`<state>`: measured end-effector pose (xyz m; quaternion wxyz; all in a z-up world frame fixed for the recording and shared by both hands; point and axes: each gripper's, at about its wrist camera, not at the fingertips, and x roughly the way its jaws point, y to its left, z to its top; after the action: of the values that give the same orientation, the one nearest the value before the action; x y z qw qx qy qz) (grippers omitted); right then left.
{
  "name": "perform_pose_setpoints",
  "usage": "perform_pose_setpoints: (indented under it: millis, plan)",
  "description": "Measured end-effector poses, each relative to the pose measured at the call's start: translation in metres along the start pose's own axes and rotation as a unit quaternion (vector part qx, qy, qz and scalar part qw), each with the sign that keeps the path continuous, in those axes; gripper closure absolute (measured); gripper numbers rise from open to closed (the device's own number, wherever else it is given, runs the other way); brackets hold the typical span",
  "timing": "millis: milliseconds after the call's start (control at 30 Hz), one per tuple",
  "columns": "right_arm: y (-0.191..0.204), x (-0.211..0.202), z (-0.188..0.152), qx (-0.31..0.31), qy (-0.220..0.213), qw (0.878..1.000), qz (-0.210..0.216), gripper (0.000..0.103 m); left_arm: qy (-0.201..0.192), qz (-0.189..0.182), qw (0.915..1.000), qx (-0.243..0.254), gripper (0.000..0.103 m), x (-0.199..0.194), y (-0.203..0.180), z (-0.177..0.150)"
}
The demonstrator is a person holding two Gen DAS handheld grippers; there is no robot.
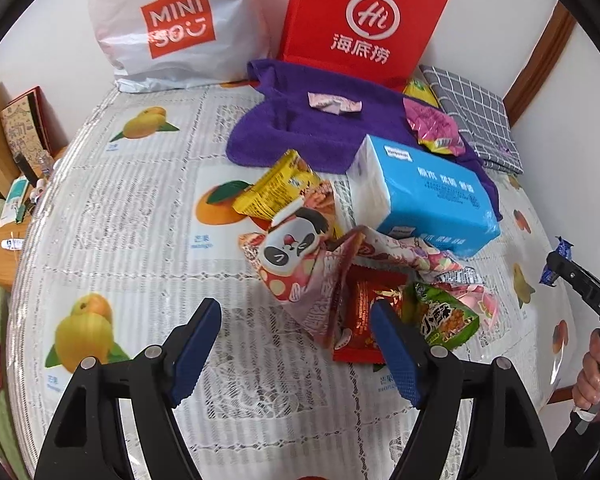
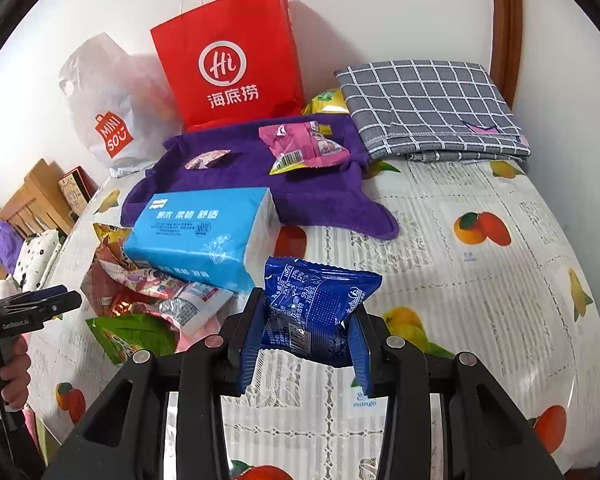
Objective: Organize snacks
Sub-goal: 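Close the left tool on the panda-print bag while the right tool holds the blue bag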
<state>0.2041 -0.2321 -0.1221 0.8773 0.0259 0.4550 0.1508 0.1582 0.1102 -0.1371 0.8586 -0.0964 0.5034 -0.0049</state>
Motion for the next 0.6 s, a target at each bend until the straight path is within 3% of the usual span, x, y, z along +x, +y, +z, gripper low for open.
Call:
perform_pose_setpoints:
  millis: [600]
  plan:
    - [-0.010,0.003,-0.005,0.003,0.002,1.000,-0.017,0.064,0.018,0.004,0.9998,0.005,0.027,0.038,-0.002,0.015]
